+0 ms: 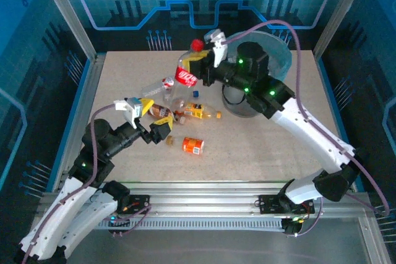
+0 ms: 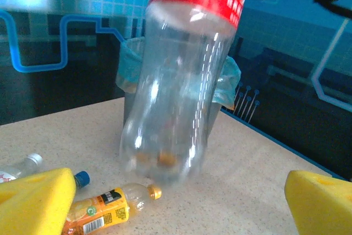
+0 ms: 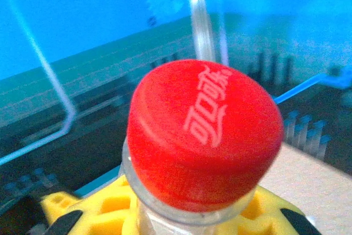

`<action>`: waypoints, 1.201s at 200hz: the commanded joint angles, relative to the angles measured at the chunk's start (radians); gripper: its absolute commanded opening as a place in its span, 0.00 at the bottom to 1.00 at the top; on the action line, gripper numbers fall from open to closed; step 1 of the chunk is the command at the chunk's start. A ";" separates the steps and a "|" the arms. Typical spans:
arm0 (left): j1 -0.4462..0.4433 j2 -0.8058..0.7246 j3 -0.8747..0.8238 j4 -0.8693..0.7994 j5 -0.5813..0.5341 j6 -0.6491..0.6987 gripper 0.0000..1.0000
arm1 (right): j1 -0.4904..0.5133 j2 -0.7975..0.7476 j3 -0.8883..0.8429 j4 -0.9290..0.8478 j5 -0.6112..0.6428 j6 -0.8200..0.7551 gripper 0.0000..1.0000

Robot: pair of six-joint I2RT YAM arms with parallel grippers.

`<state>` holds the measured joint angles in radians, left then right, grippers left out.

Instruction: Put the plastic bottles in the bin

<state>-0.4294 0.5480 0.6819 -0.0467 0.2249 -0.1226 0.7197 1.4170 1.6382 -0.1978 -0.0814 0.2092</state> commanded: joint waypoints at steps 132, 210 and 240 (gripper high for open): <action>-0.006 -0.005 -0.015 -0.069 -0.127 -0.008 0.98 | -0.208 0.272 0.274 -0.178 0.817 -0.420 0.10; -0.005 0.001 -0.035 -0.093 -0.188 -0.024 0.99 | -0.272 0.407 0.392 -0.372 0.918 -0.373 0.30; -0.006 0.009 -0.038 -0.089 -0.188 -0.030 0.99 | -0.282 0.421 0.358 -0.318 0.885 -0.425 0.31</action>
<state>-0.4294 0.5507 0.6514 -0.1337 0.0597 -0.1322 0.4492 1.8153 1.9968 -0.5339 0.7902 -0.1780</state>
